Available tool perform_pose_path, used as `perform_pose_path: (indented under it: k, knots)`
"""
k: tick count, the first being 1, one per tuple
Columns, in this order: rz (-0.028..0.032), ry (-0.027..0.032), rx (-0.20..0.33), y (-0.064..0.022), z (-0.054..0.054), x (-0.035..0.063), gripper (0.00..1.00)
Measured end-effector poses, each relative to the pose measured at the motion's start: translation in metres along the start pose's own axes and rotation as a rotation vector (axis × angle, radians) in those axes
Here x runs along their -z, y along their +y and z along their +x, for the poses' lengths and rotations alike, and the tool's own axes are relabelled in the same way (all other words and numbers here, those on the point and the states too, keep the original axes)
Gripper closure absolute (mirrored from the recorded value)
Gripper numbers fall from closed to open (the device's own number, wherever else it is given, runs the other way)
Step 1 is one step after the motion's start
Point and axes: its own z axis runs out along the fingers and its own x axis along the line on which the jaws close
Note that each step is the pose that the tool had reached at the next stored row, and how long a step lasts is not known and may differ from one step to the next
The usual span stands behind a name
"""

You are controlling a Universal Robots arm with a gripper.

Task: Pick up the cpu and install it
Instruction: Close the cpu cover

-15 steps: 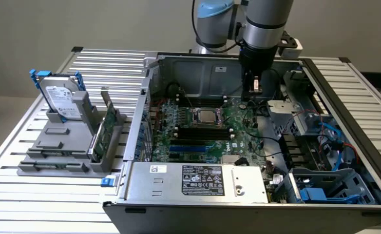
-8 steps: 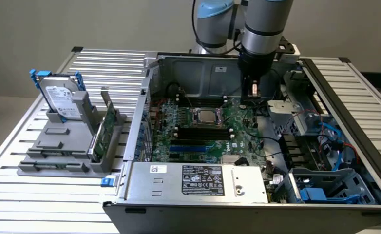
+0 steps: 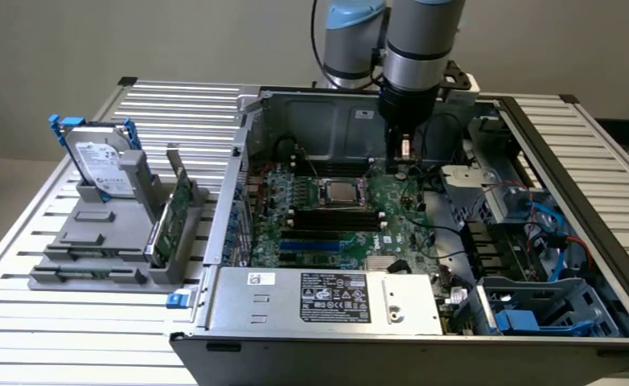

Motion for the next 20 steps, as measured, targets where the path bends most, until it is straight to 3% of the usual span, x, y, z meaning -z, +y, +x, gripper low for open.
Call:
perform_pose_path:
  k: [14, 20]
  knots:
    - [0.0206, -0.0003, -0.002, -0.0372, -0.001, 0.0024, 0.89]
    - [0.0251, 0.0000, -0.002, -0.0548, -0.001, 0.0036, 0.89]
